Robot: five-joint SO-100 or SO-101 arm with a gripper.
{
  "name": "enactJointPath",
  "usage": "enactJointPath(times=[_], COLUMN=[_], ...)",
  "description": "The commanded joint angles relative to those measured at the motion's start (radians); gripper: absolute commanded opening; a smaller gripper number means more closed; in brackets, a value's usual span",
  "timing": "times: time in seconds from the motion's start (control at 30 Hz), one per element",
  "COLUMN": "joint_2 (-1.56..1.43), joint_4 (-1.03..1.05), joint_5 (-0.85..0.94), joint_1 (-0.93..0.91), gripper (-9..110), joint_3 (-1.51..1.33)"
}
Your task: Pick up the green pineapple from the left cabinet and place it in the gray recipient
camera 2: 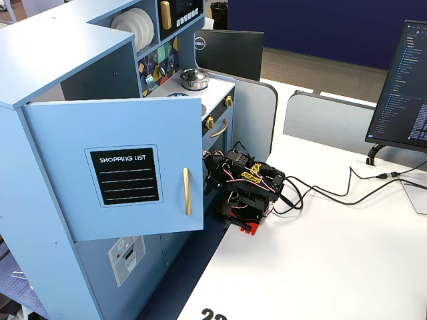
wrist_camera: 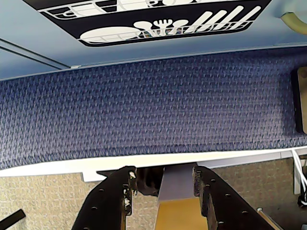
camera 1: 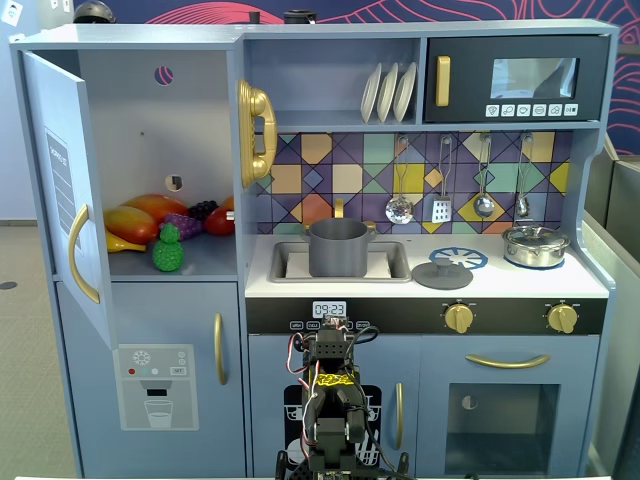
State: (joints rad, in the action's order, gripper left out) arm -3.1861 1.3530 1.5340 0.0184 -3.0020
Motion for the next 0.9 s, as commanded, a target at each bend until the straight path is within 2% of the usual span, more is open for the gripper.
enactJointPath(times=[0.0, 0.37, 0.43, 0.5, 0.57, 0.7, 0.73, 0.87], joint_2=[0.008, 0.008, 0.008, 0.009, 0.009, 0.074, 0.112, 0.229], joint_4=[0.176, 0.175, 0.091, -0.114, -0.434, -1.146, -1.261, -1.353], joint_5=[-0.023, 0.018, -0.025, -0.127, -0.166, -0.066, -0.021, 0.035], joint_1=[-0.058, -0.057, 0.023, 0.184, 0.371, 0.641, 0.673, 0.746], gripper=[0, 0, 5, 9, 10, 11, 12, 17], joint_3=[0.000, 0.000, 0.000, 0.000, 0.000, 0.002, 0.014, 0.173])
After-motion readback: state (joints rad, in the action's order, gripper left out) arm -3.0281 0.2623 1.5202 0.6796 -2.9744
